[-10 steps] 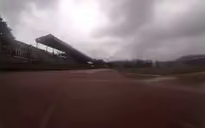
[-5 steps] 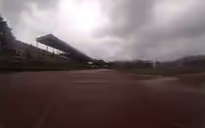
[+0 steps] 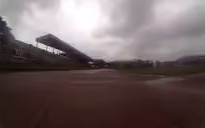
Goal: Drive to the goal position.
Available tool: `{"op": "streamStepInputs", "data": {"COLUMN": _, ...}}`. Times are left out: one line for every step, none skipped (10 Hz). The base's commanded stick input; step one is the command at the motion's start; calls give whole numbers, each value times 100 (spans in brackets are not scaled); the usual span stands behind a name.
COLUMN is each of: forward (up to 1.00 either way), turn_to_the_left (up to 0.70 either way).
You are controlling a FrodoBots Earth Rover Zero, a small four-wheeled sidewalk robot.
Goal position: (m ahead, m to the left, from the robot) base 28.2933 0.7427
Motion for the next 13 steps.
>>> {"op": "streamStepInputs", "data": {"forward": 50, "turn_to_the_left": 0}}
{"op": "streamStepInputs", "data": {"forward": 50, "turn_to_the_left": 0}}
{"op": "streamStepInputs", "data": {"forward": 50, "turn_to_the_left": 0}}
{"op": "streamStepInputs", "data": {"forward": 50, "turn_to_the_left": 0}}
{"op": "streamStepInputs", "data": {"forward": 50, "turn_to_the_left": 0}}
{"op": "streamStepInputs", "data": {"forward": 50, "turn_to_the_left": 0}}
{"op": "streamStepInputs", "data": {"forward": 50, "turn_to_the_left": 0}}
{"op": "streamStepInputs", "data": {"forward": 50, "turn_to_the_left": 0}}
{"op": "streamStepInputs", "data": {"forward": 50, "turn_to_the_left": 0}}
{"op": "streamStepInputs", "data": {"forward": 50, "turn_to_the_left": 0}}
{"op": "streamStepInputs", "data": {"forward": 50, "turn_to_the_left": 0}}
{"op": "streamStepInputs", "data": {"forward": 50, "turn_to_the_left": 0}}
{"op": "streamStepInputs", "data": {"forward": 50, "turn_to_the_left": 0}}
